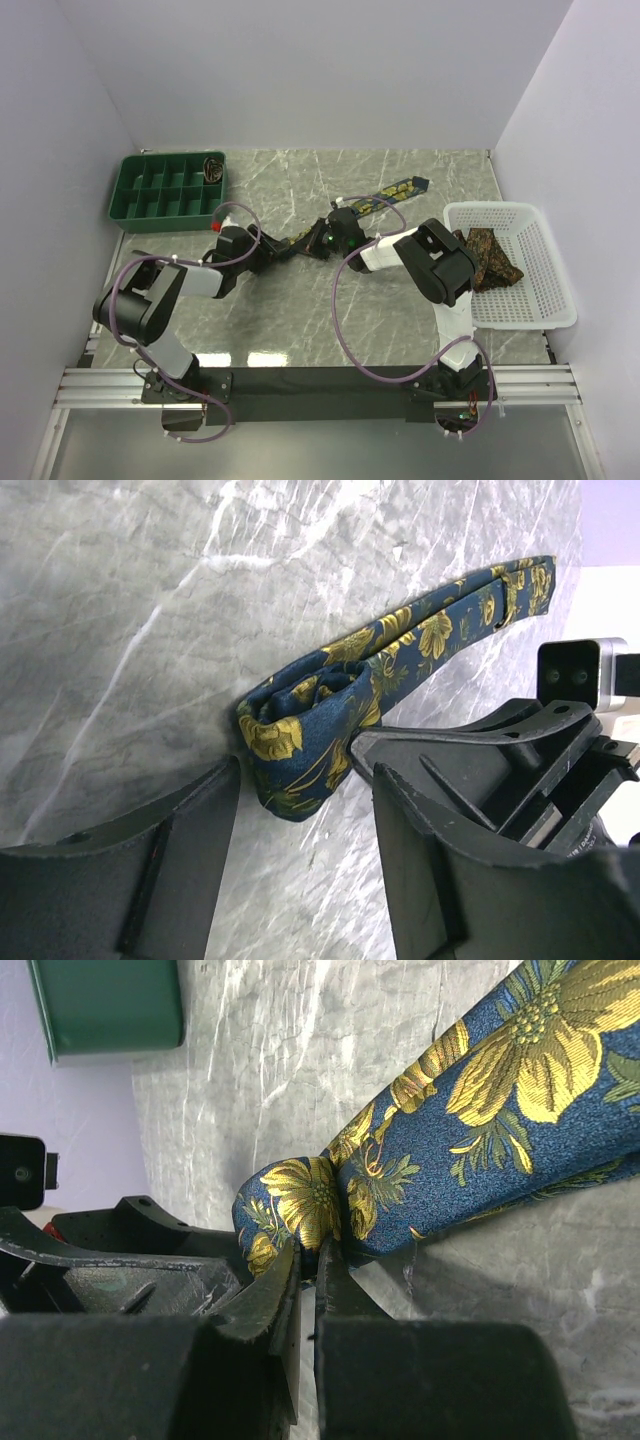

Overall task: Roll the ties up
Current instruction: Roll the tie

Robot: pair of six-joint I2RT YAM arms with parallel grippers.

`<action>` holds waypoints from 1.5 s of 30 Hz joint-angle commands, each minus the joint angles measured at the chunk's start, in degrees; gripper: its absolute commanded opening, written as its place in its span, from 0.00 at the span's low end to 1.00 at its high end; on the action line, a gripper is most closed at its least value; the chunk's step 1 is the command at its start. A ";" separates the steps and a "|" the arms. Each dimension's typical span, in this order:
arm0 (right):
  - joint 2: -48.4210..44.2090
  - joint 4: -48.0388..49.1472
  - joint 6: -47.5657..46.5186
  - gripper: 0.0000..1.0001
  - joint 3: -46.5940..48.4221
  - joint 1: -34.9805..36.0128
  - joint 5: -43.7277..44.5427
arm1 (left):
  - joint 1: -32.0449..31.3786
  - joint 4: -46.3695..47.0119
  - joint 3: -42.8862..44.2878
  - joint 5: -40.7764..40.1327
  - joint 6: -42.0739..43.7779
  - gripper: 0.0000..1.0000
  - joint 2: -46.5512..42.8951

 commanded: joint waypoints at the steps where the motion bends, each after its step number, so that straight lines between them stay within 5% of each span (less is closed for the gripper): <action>1: 1.05 -9.15 -1.26 0.00 -1.41 -0.10 3.46 | 0.12 -1.76 0.35 -0.87 1.36 0.63 2.15; 14: 1.85 -8.79 0.68 0.00 -3.78 -2.12 3.63 | 0.12 -1.58 -0.18 -2.02 1.00 0.74 3.56; 37: 2.99 -6.07 3.49 0.00 -5.01 -2.83 1.97 | -1.46 -2.64 2.98 0.80 1.53 0.63 8.48; 40: 3.16 -5.98 3.57 0.00 -5.19 -2.83 1.97 | -1.55 -3.25 2.90 0.27 1.79 0.55 8.04; 45: 3.16 -5.72 3.23 0.00 -5.46 -2.83 1.88 | -1.55 -5.27 3.77 0.09 2.67 0.24 6.99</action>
